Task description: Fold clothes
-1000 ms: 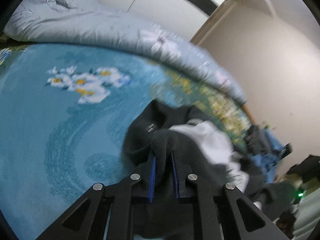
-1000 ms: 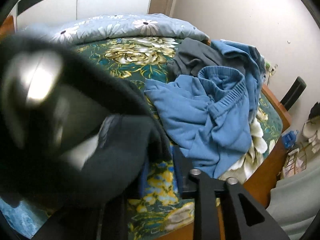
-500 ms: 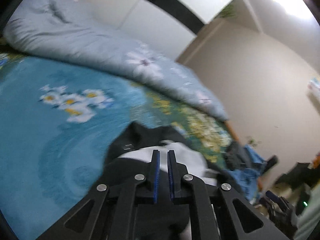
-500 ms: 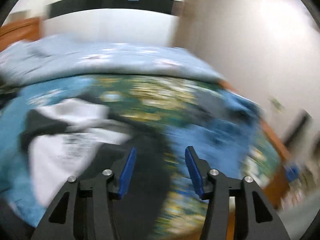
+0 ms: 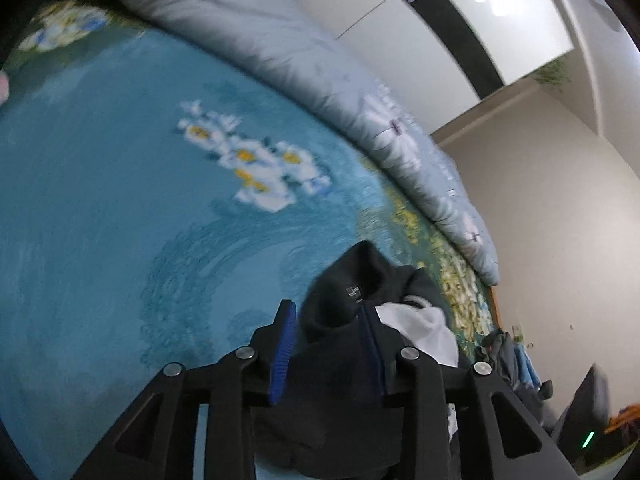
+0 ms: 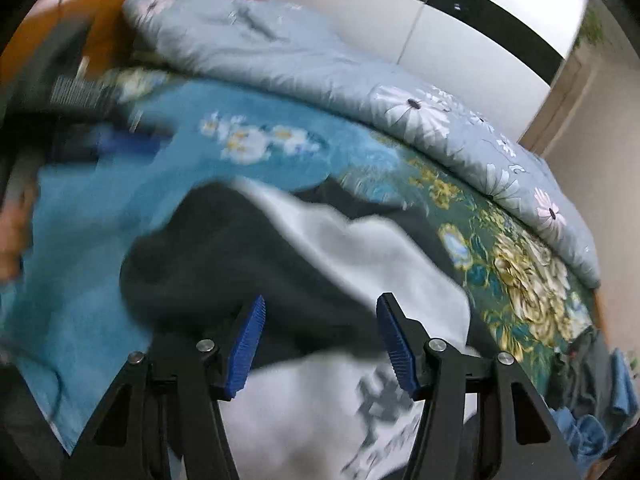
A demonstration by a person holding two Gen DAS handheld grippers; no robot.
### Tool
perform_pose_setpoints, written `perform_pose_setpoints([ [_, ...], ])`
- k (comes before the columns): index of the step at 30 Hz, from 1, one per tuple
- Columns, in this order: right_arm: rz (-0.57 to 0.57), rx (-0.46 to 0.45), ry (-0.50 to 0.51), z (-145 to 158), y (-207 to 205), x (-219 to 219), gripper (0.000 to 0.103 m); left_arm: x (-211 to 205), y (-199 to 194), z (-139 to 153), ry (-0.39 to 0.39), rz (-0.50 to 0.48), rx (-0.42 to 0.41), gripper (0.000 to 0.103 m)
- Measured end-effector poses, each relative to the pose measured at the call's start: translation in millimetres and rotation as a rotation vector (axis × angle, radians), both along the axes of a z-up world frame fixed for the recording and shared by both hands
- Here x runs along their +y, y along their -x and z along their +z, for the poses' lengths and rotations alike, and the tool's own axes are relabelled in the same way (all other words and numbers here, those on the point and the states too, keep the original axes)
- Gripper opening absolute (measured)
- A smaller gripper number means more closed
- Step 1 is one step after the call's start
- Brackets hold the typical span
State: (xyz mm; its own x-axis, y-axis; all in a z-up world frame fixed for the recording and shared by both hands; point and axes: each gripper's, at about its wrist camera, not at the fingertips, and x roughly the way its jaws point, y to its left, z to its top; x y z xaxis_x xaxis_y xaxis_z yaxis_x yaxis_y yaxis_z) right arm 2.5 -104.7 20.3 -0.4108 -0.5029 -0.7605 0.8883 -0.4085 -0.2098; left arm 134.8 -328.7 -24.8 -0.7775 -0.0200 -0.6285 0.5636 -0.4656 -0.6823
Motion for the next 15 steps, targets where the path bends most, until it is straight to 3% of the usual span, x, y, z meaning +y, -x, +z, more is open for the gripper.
perform_pose_setpoints([
  [4,-0.160,-0.109,0.055,10,55,-21,0.060,-1,3,-10,-0.032,0.010,-0.047,0.036],
  [10,-0.387,-0.407,0.034,-35,126,-63,0.060,2,11,-16,-0.035,-0.004,-0.092,0.038],
  [12,-0.421,-0.428,0.010,-46,128,-75,0.060,4,14,-17,-0.036,-0.018,-0.098,0.039],
  [15,-0.453,-0.377,-0.110,-61,119,-86,0.060,8,18,-15,-0.027,-0.039,-0.100,0.039],
])
